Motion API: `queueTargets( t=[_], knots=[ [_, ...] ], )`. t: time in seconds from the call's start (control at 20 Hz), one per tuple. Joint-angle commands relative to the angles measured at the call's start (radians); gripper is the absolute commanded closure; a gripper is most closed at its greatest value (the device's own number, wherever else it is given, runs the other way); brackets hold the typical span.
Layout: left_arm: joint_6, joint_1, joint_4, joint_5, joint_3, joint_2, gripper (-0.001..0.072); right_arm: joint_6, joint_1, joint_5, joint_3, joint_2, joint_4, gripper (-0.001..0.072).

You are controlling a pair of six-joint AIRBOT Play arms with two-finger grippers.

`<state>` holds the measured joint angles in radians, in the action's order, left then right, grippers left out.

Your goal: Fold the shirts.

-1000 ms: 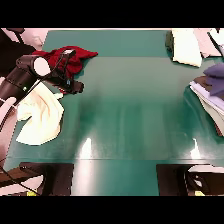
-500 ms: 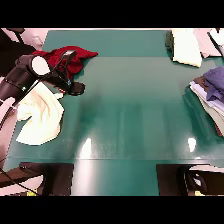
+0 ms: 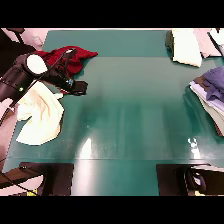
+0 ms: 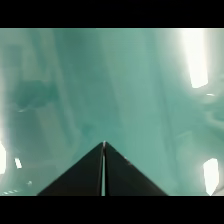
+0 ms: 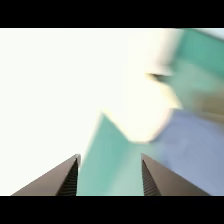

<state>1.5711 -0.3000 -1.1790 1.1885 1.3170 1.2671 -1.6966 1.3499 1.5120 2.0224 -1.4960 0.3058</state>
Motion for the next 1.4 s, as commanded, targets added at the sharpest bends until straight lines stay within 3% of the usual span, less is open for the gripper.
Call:
queueTargets(
  t=[0.0, 0.2, 0.3, 0.4, 0.55, 0.75, 1.35],
  knots=[
    [0.0, 0.001, 0.074, -0.004, 0.0, -0.001, 0.0686, 0.024, -0.33, -0.047, 0.027, 0.042, -0.175, 0.0396],
    [0.001, 0.001, 0.093, 0.017, 0.0, -0.001, 0.0686, 0.251, -0.935, -0.053, -0.175, 0.082, -0.172, 0.0412],
    [0.0, 0.001, 0.129, 0.033, 0.0, -0.001, 0.0686, 0.362, -1.149, -0.011, -0.273, 0.081, -0.151, 0.0588],
    [0.0, 0.001, 0.15, 0.032, 0.0, -0.001, 0.0686, 0.428, -1.313, 0.051, -0.371, 0.082, -0.107, 0.0655],
    [0.0, 0.001, 0.163, 0.029, 0.0, -0.001, 0.0686, 0.514, -1.486, 0.166, -0.496, 0.082, -0.093, 0.0659],
    [0.0, 0.001, 0.163, -0.011, 0.0, -0.001, 0.0686, 0.557, -1.508, 0.099, -0.583, 0.082, -0.109, 0.066],
    [0.0, 0.001, 0.163, -0.113, 0.0, -0.001, 0.0686, 0.571, -1.502, 0.111, -0.597, 0.082, -0.182, 0.0658]
  ],
)
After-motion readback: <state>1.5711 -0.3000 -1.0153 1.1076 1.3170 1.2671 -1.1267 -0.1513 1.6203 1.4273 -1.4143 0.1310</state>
